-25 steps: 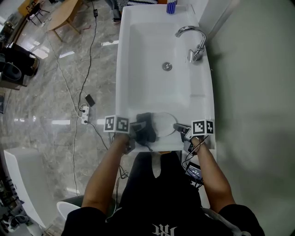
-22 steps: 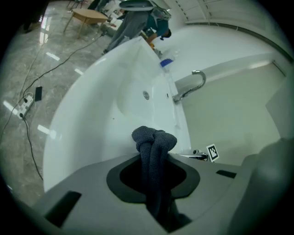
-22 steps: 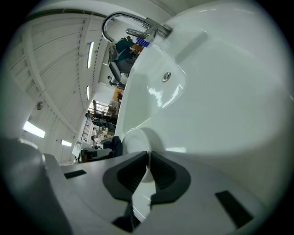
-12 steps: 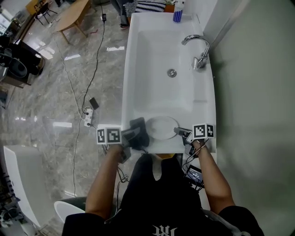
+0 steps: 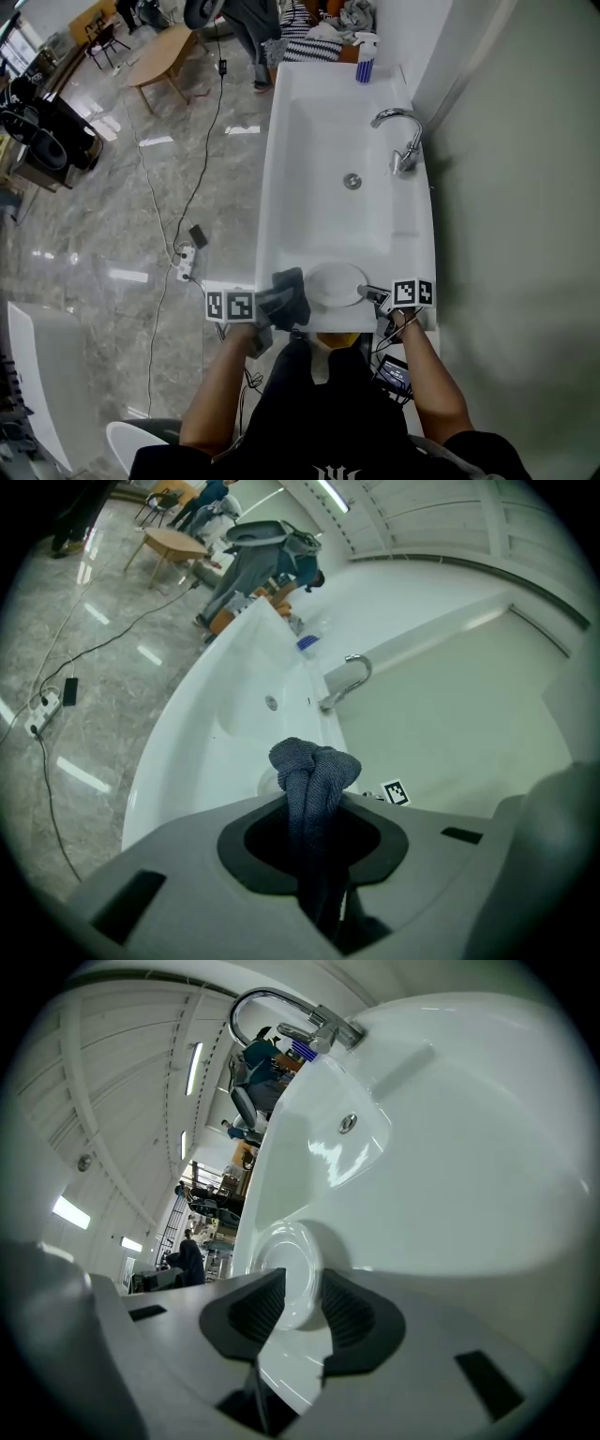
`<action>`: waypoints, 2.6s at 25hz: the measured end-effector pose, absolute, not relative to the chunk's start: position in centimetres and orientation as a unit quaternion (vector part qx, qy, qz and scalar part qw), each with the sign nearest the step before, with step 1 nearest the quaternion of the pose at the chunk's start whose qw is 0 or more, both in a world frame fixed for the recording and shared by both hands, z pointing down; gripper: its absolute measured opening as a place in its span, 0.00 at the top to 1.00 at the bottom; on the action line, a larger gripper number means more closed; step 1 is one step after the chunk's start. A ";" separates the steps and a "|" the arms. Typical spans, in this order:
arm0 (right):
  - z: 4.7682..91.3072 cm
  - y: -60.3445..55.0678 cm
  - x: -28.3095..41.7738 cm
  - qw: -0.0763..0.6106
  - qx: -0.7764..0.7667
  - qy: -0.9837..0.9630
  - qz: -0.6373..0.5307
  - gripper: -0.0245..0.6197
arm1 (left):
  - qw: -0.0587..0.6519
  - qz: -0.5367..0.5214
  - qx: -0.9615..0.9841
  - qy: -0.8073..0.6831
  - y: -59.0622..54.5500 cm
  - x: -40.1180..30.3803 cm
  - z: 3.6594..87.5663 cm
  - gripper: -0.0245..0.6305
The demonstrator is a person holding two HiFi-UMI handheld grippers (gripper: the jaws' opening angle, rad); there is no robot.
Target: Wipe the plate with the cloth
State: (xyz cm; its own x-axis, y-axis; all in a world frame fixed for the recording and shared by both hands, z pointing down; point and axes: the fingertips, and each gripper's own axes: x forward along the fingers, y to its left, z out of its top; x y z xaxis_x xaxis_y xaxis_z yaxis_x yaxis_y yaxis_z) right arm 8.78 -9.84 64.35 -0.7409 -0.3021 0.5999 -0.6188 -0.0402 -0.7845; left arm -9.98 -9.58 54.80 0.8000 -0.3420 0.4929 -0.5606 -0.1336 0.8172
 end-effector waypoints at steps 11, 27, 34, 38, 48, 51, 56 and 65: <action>63.8 -10.7 11.1 0.153 0.414 -0.694 0.568 0.80 | 0.568 0.086 0.764 -0.293 -8.1 -9.0 54.9 0.87; 39.2 -3.0 9.6 -0.052 0.412 -0.861 0.295 0.95 | 0.307 -0.074 0.917 -0.245 -1.9 -11.1 39.5 0.87; 32.1 7.8 10.2 -0.076 0.349 -0.913 0.195 0.95 | 0.240 -0.110 0.921 -0.286 8.3 -9.4 34.0 0.87; 29.7 14.5 10.4 -0.089 0.312 -0.928 0.184 0.95 | 0.222 -0.125 0.920 -0.299 15.1 -7.3 30.3 0.87; 28.8 22.5 11.8 -0.092 0.307 -0.933 0.165 0.96 | 0.185 -0.107 0.926 -0.311 23.6 -7.5 29.2 0.87; 28.6 24.3 12.0 -0.085 0.325 -0.927 0.168 0.96 | 0.191 -0.116 0.927 -0.302 25.1 -7.8 28.9 0.87; 28.2 26.1 10.8 -0.070 0.336 -0.925 0.164 0.96 | 0.194 -0.128 0.931 -0.282 26.0 -8.5 28.5 0.87; 27.8 28.0 8.7 -0.068 0.348 -0.920 0.164 0.96 | 0.203 -0.133 0.934 -0.261 27.5 -10.5 28.6 0.87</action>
